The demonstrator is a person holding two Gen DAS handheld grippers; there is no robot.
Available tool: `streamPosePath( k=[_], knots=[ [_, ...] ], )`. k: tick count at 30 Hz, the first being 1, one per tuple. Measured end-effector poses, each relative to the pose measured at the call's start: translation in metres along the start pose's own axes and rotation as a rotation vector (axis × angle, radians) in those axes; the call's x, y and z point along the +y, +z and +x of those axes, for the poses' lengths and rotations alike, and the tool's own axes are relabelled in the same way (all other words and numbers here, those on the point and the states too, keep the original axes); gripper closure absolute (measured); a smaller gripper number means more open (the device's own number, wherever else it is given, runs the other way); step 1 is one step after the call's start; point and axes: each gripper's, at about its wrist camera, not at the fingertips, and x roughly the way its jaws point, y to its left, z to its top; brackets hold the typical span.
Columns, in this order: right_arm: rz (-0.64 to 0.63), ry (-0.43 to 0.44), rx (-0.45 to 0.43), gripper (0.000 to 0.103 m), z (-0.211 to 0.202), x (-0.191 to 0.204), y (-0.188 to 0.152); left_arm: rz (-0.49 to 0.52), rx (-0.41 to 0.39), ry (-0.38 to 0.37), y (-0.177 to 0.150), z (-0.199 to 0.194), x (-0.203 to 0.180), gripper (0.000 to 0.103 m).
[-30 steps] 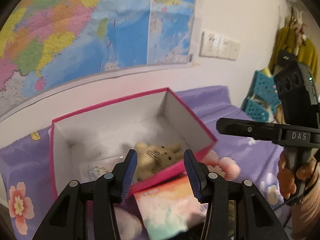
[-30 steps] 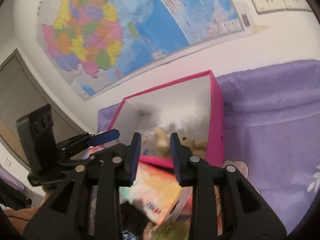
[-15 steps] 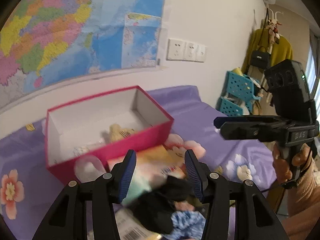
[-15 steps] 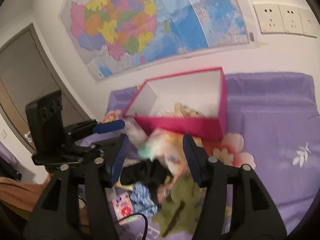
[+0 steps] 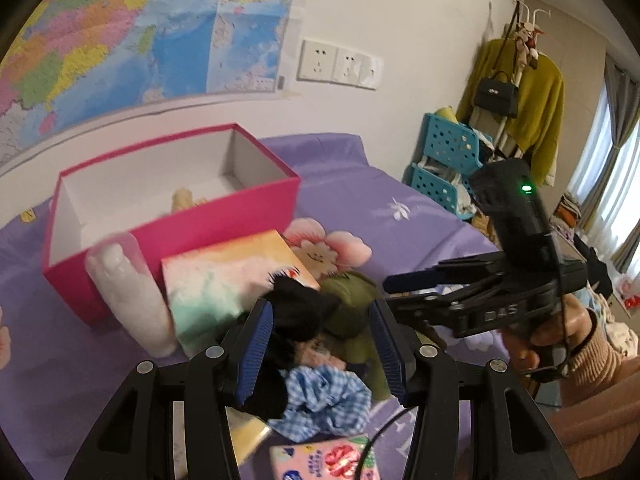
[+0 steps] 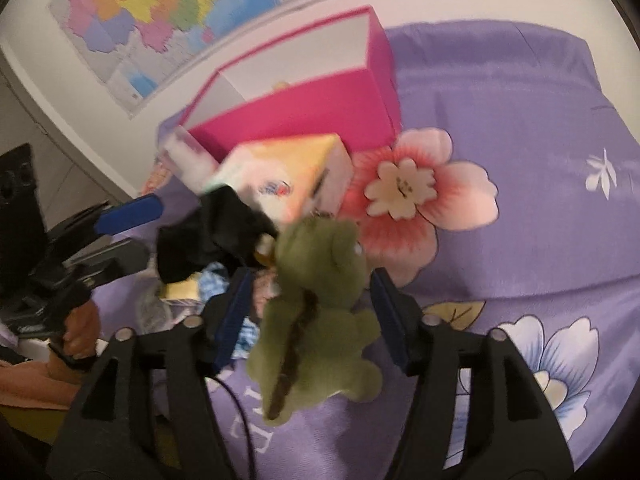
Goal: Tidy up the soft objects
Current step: 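Grasp the green plush toy with the right tool, then carry the green plush into the pink box and open the right tool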
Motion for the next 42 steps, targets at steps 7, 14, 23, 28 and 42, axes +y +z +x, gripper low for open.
streamPosePath(
  k=[7,14,23,28,42],
  knots=[
    [-0.005,0.004,0.018,0.036,0.019,0.0,-0.001,-0.005,0.033,-0.03,-0.007,0.01,-0.006,0.052],
    [-0.009,-0.001,0.008,0.051,0.025,-0.003,-0.003,-0.011,0.067,-0.056,-0.012,0.019,-0.009,0.052],
    [0.002,0.017,-0.087,0.053,-0.01,-0.002,-0.002,-0.003,0.122,-0.155,-0.014,0.034,-0.02,0.052],
    [-0.037,0.018,-0.16,0.053,-0.033,0.011,0.01,-0.004,0.139,-0.234,-0.007,0.04,-0.026,0.051],
    [-0.18,0.059,-0.305,0.053,-0.055,0.051,0.078,0.004,0.019,-0.181,0.046,0.026,-0.011,0.051]
  ],
)
